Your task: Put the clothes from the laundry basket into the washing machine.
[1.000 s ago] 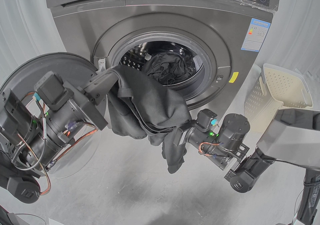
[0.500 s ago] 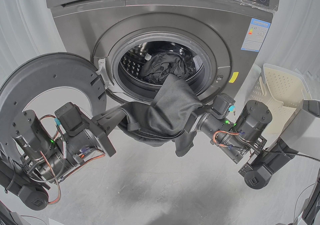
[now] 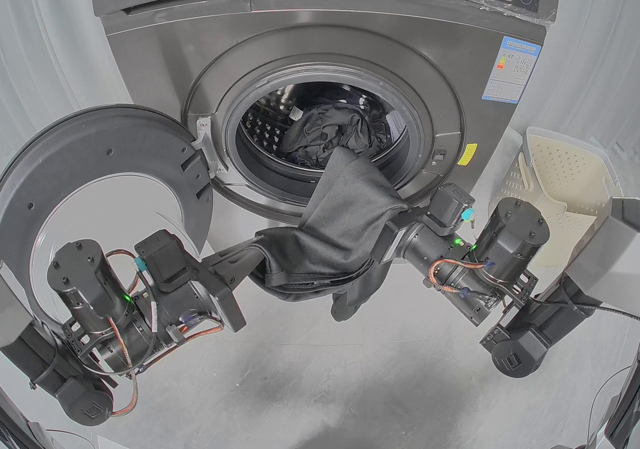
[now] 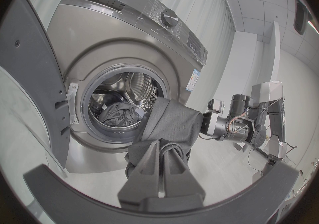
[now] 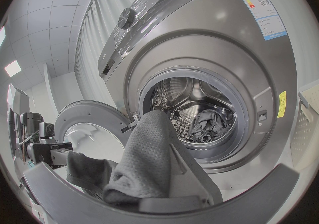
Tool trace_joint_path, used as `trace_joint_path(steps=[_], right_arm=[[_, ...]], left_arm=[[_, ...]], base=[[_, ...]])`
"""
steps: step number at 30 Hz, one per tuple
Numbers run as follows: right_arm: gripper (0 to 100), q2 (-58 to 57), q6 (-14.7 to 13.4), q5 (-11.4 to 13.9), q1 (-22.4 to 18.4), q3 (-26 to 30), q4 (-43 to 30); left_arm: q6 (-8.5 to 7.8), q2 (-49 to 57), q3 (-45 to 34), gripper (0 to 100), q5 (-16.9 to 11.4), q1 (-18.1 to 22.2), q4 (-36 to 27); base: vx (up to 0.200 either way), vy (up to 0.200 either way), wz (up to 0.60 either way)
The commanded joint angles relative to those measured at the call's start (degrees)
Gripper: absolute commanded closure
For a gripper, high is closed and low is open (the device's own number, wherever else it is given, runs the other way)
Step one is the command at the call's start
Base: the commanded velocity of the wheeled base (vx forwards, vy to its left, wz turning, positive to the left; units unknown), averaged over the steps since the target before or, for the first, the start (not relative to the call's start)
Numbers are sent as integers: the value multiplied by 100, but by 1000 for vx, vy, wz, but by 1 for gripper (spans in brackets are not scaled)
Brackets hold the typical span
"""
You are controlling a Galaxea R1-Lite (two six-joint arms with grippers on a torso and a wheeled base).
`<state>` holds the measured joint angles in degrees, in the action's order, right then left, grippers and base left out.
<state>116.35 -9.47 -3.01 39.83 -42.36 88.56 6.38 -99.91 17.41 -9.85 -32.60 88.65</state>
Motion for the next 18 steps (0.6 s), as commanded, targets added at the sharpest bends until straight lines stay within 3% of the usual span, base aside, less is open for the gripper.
trace_joint_path(steps=[1,18], right_arm=[[100,-33,7,-7,43,-44,3],[100,-279,7,2,69,9,12]], left_arm=[[-5,-160,-45,100,1,-27,-6],[-5,-775,-212,100,1,-71,12]], base=[[0,0,0],[0,0,0]])
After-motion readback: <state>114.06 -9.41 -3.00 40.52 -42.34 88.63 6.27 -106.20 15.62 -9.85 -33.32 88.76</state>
